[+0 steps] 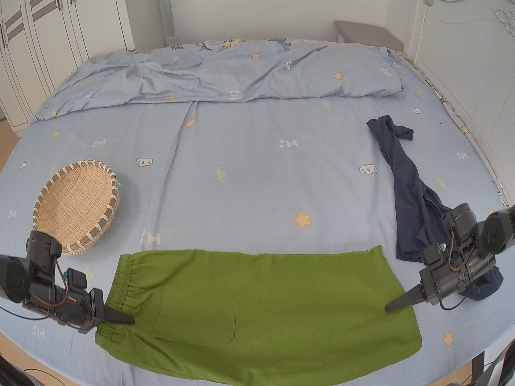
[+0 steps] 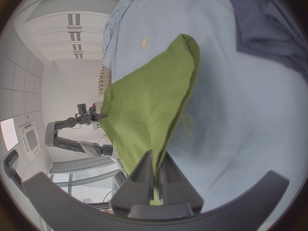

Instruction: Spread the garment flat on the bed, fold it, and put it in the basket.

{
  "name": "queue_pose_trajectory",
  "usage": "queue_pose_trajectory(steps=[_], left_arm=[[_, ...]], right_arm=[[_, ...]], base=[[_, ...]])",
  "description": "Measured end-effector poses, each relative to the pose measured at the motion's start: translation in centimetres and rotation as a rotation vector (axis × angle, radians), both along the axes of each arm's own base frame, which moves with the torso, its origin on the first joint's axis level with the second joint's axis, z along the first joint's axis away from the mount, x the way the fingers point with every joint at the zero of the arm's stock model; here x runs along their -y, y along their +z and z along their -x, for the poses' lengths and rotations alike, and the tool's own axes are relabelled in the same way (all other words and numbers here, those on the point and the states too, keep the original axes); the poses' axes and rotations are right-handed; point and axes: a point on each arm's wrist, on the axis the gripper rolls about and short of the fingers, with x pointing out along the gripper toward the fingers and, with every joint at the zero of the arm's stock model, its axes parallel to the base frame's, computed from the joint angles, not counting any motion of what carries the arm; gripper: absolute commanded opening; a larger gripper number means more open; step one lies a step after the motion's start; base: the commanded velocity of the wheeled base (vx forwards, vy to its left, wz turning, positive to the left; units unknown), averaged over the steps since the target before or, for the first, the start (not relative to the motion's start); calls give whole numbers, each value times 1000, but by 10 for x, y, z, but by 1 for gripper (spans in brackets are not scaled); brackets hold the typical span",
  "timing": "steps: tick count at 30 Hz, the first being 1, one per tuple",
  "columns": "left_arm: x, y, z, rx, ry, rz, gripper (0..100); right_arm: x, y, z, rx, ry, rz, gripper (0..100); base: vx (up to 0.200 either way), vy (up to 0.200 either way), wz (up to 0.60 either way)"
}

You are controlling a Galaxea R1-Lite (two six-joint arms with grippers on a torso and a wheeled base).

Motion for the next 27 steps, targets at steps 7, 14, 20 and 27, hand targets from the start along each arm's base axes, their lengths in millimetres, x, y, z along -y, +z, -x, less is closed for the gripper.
queue_pose_trajectory(steps=[7, 14, 20, 27], left_arm=[[5, -14, 33, 27, -14, -14, 0], [6, -22, 41, 62, -20, -25, 0], [5, -26, 42, 48, -4, -41, 0], [3, -26, 43, 55, 13, -122, 0]], right_arm=[[2, -22, 25, 50, -1, -3, 0], [3, -29, 33, 35, -1, -2, 100], [3, -30, 33, 46, 2, -5, 100], [6, -28, 31, 102, -15, -4, 100]], base=[[0, 0, 0], [0, 0, 0], [0, 0, 0], [0, 0, 0]])
